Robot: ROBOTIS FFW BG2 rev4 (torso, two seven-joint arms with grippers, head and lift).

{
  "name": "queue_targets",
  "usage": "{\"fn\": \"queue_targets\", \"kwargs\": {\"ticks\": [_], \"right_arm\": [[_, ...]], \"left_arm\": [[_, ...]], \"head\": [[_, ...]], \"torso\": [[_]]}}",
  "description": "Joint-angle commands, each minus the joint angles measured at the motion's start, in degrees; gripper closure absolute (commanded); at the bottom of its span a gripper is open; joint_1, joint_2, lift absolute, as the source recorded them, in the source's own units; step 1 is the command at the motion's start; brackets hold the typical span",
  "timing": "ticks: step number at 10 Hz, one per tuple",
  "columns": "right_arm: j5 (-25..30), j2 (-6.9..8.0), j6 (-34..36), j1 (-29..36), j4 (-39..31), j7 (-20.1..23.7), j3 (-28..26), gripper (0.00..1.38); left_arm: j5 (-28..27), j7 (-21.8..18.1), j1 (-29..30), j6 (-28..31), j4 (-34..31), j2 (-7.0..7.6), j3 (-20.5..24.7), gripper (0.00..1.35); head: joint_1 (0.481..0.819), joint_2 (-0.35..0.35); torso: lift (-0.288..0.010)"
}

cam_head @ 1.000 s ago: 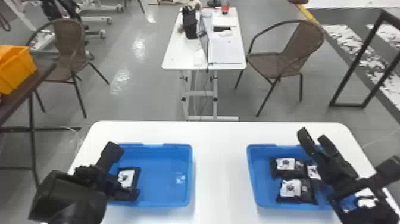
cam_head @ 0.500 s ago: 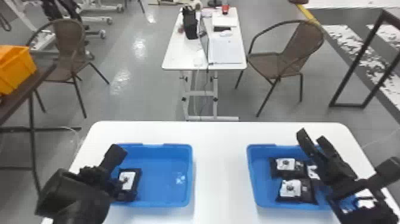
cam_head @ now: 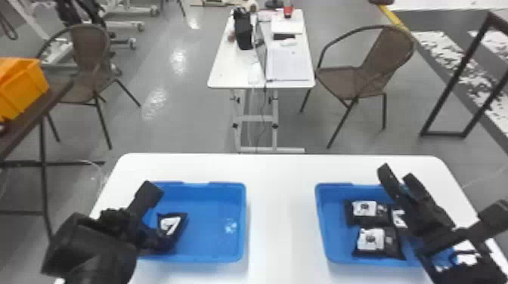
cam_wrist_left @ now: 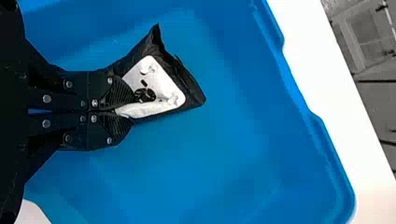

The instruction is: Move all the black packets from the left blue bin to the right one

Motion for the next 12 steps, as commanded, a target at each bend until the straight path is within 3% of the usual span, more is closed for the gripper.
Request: {"fn": "queue_targets", "kwargs": {"ticks": [1, 4, 6, 8, 10, 12], "right_arm": [[-0.08, 0.00, 0.28, 0.06, 0.00, 0.02, 0.08, 0.23], [-0.34, 0.00, 1.07, 0.50, -0.09, 0.64, 0.61, 0.23], [-0.25, -0.09, 2.04, -0.30, 0.17, 2.04, 1.93, 0.24], [0.01, -0.44, 2.04, -2.93, 2.28, 3.98, 4.48, 0.23], [0.10, -0.62, 1.95, -5.39, 4.04, 4.77, 6.94, 0.23], [0.10, -0.62, 1.25, -7.94, 5.62, 5.56, 8.78, 0.23]], "left_arm": [[-2.49, -3.70, 0.71, -2.58, -4.24, 0.19, 0.18, 1.21], [-3.90, -9.77, 4.32, -5.57, -18.57, 0.11, -1.58, 1.21], [-2.14, -8.71, 0.54, -15.59, -19.80, -1.04, -5.97, 1.21], [9.90, -1.07, -2.19, -27.10, -13.38, -1.65, -8.08, 1.21], [23.44, 0.43, -7.20, -37.65, 2.09, -1.83, -9.40, 1.21], [28.36, 0.34, -11.86, -40.72, 13.42, -1.74, -13.44, 1.21]], "head": [[0.695, 0.031], [0.695, 0.026], [0.695, 0.005], [0.695, -0.033], [0.695, -0.072], [0.695, -0.106]], "torso": [[0.000], [0.000], [0.000], [0.000], [0.000], [0.000]]}}
